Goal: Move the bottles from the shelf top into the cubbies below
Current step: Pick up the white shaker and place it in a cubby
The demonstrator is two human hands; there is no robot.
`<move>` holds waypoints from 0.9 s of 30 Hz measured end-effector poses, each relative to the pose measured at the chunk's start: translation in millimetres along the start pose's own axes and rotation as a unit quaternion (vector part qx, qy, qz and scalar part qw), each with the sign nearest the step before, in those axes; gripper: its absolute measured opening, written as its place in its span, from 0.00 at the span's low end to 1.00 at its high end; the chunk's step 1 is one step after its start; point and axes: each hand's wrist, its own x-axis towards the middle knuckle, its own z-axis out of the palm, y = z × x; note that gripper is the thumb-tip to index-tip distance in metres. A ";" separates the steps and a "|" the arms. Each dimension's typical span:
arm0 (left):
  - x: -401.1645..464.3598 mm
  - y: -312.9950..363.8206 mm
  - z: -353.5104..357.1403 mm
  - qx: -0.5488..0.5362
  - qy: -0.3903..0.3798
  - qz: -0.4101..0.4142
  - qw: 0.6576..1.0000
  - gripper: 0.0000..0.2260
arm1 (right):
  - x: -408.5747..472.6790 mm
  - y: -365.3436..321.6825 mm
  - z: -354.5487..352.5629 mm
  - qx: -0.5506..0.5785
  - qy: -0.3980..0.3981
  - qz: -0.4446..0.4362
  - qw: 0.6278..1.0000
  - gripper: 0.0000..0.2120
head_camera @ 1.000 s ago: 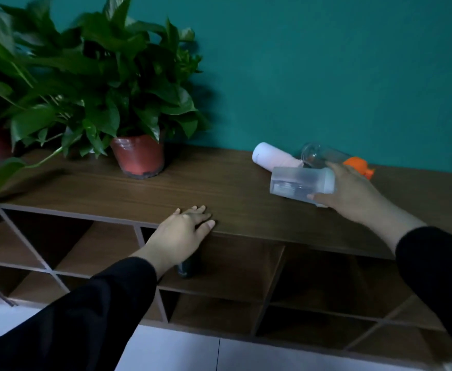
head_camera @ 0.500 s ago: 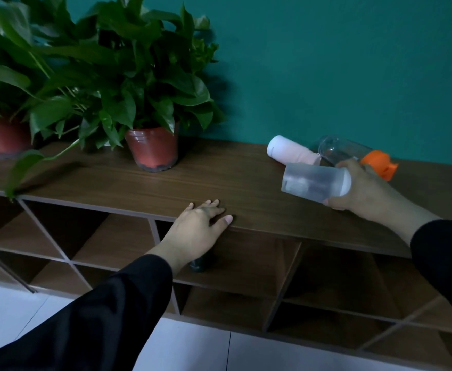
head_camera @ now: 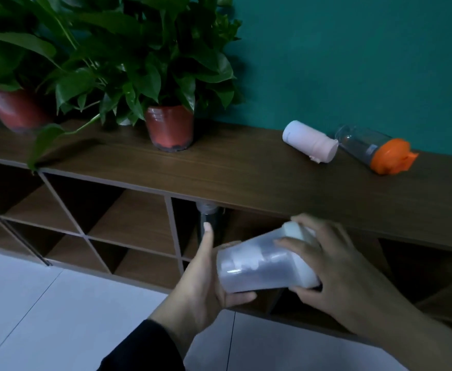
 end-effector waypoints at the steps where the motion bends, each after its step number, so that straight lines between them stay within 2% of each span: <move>1: 3.9 -4.1 -5.1 0.006 0.008 -0.003 1.000 0.37 | -1.6 -1.0 9.5 0.004 -0.013 -0.001 1.000 0.44; 3: 12.5 -11.8 -14.6 0.011 0.024 0.008 1.000 0.30 | -5.5 -2.1 28.9 0.067 -0.015 0.040 0.997 0.46; 4: 16.9 -14.6 -19.9 0.005 0.032 0.020 0.999 0.27 | -7.9 -3.1 38.5 0.150 -0.007 0.101 0.983 0.49; 5: 22.5 -16.8 -25.3 -0.004 0.042 0.029 0.999 0.25 | -10.0 -5.0 48.3 0.255 0.012 0.185 0.949 0.50; 6: 28.2 -18.4 -29.8 -0.008 0.047 0.031 0.998 0.24 | -11.0 -7.6 57.7 0.359 0.032 0.271 0.892 0.50; 8: 39.1 -18.6 -34.6 0.001 0.057 0.029 0.998 0.21 | -6.4 -12.7 76.0 0.516 0.039 0.392 0.761 0.41; 9: 45.0 -19.0 -36.7 0.010 0.068 0.030 0.997 0.20 | -2.1 -13.8 85.0 0.557 0.040 0.421 0.715 0.35; 10: 51.3 -19.6 -38.7 0.019 0.082 0.032 0.996 0.18 | 2.5 -14.7 92.1 0.576 0.047 0.437 0.689 0.30; 11: 59.4 -20.7 -41.6 0.029 0.091 0.032 0.995 0.18 | 7.4 -13.7 100.8 0.580 0.058 0.447 0.679 0.28; 13: 75.4 -22.7 -44.8 0.073 0.107 0.040 0.991 0.19 | 17.6 -10.2 115.7 0.556 0.078 0.459 0.688 0.28; 17: 97.9 -24.9 -44.5 0.248 0.200 0.106 0.942 0.17 | 36.8 3.5 141.5 0.391 0.060 0.421 0.816 0.39; 20: 103.2 -26.0 -41.0 0.309 0.164 0.151 0.925 0.21 | 53.4 16.2 165.2 0.267 0.039 0.368 0.890 0.40; 23: 111.9 -27.4 -39.2 0.345 0.107 0.161 0.918 0.26 | 71.1 28.8 185.0 0.200 0.025 0.364 0.909 0.41; 27: 133.2 -29.0 -35.7 0.345 0.064 0.148 0.925 0.28 | 90.1 38.5 198.4 0.161 -0.012 0.371 0.914 0.41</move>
